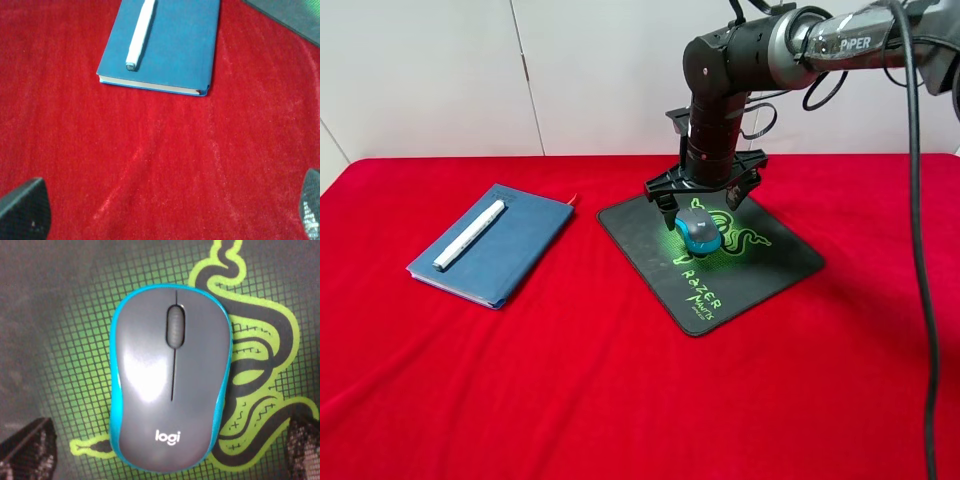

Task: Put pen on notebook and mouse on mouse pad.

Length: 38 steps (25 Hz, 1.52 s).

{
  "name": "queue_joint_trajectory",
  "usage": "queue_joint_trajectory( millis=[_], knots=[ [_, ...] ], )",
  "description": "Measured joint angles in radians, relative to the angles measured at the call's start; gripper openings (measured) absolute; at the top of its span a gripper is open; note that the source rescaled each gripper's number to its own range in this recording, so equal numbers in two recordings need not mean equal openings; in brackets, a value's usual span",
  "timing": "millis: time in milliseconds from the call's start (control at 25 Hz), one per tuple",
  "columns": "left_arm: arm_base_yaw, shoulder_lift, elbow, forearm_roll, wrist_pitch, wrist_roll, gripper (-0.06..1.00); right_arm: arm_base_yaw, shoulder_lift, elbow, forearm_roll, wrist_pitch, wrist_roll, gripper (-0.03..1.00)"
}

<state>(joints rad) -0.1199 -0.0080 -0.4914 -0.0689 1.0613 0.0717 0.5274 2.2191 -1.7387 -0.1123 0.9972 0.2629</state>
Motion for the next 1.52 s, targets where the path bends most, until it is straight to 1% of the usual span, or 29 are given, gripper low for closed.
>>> queue_joint_trajectory(
  millis=[200,560,960,1120,1320,1520],
  knots=[
    [0.0,0.0,0.0,0.0,0.0,0.0,1.0,0.0,-0.05,0.0,0.0,0.04,-0.031,1.0],
    [0.0,0.0,0.0,0.0,0.0,0.0,1.0,0.0,-0.205,0.0,0.007,0.203,-0.04,1.0],
    [0.0,0.0,0.0,0.0,0.0,0.0,1.0,0.0,-0.337,0.008,0.072,0.218,-0.04,1.0],
    [0.0,0.0,0.0,0.0,0.0,0.0,1.0,0.0,-0.405,0.079,0.101,0.218,-0.063,1.0],
    [0.0,0.0,0.0,0.0,0.0,0.0,1.0,0.001,-0.518,0.22,0.106,0.218,-0.089,1.0],
    [0.0,0.0,0.0,0.0,0.0,0.0,1.0,0.001,-0.638,0.369,0.106,0.219,-0.092,1.0]
  ],
)
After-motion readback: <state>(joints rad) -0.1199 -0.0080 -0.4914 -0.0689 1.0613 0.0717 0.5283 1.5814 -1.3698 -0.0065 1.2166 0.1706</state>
